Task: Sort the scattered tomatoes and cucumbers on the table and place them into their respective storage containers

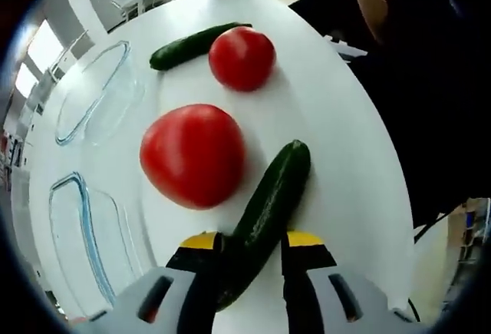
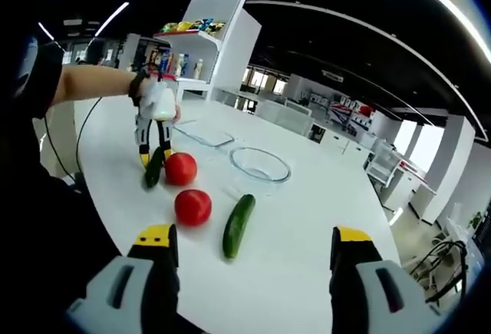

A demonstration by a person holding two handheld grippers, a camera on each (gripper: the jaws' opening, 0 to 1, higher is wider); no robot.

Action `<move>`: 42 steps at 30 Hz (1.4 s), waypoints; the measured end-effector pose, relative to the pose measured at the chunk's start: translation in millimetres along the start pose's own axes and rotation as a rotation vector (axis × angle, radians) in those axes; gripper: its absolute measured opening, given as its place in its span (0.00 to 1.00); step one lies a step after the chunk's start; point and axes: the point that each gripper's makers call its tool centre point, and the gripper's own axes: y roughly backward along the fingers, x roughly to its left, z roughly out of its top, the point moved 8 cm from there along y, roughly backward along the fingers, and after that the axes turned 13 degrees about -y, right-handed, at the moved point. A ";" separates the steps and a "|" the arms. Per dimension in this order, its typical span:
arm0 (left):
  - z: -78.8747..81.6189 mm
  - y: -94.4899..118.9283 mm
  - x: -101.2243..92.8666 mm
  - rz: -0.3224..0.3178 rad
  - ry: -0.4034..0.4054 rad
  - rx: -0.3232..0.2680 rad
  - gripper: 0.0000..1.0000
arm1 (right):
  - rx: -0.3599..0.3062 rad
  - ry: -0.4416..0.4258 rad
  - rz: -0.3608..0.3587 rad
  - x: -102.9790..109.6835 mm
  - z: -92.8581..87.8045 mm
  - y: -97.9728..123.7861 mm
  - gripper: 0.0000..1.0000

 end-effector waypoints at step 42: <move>-10.3 18.3 -32.1 -0.033 0.125 0.113 0.20 | -0.009 -0.035 -0.017 -10.3 -9.3 -3.1 0.78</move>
